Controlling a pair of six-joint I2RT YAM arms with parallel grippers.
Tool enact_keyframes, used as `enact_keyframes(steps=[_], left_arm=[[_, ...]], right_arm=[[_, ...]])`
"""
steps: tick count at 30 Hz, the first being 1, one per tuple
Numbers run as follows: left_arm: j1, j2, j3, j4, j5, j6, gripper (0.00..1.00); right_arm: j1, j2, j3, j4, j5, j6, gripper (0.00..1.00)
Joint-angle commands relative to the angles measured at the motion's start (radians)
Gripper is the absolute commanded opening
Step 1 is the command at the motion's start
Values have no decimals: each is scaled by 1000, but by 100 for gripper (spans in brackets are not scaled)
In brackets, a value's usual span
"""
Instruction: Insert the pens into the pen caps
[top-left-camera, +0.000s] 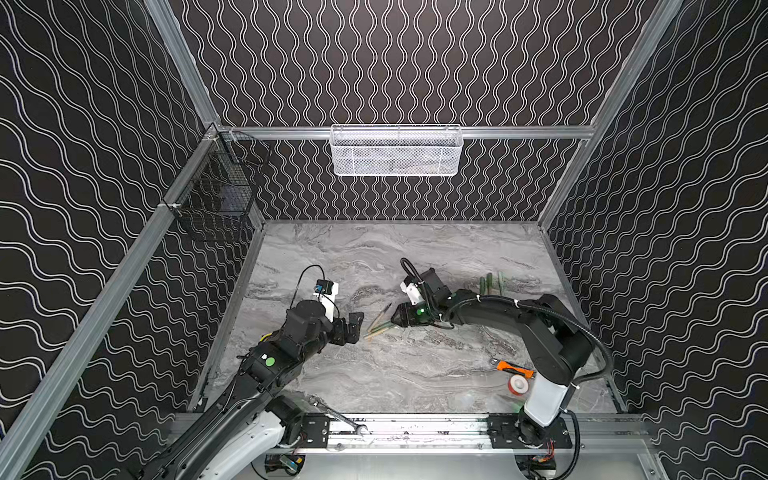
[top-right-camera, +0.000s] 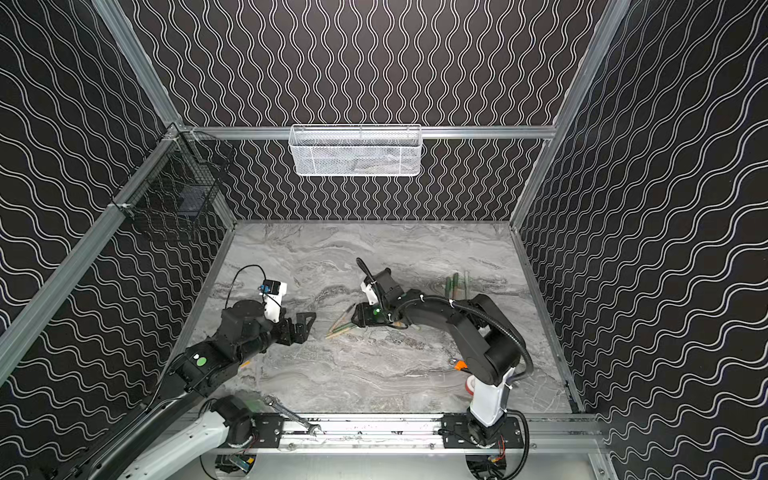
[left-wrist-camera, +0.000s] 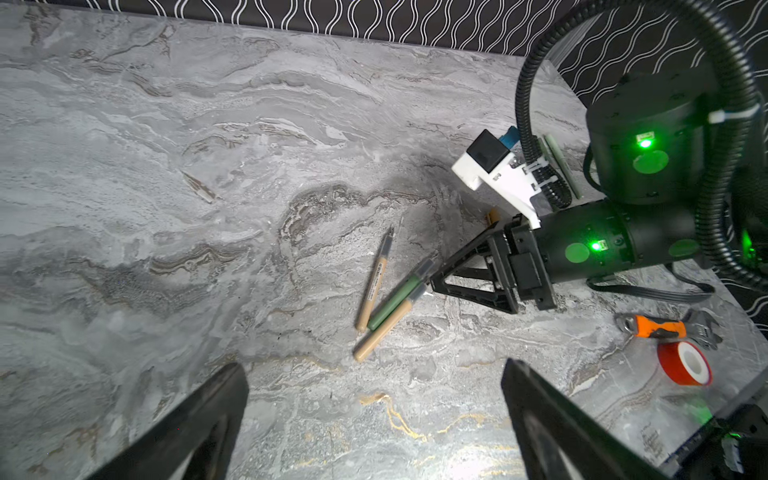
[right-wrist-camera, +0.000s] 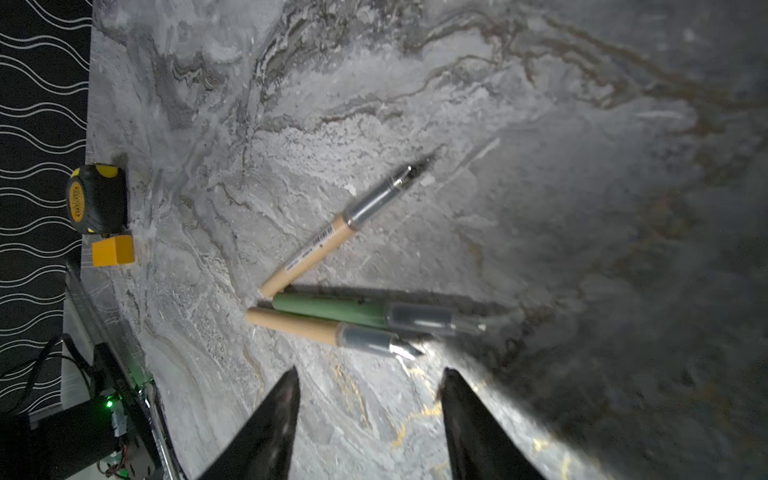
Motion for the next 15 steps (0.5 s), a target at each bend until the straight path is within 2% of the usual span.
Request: enact_keyframes(steps=[1,9,15], left_arm=[[2,-1,6,4,-13,6,99],[2,-12,-2,7,-16,3,99],[1,-28,1,-4,-51,0,99]], right_arm=[[2,28,33,8,-13,15,58],[4,82,74,-8,-6,20,58],[37,28,61,16,-16,-24,58]])
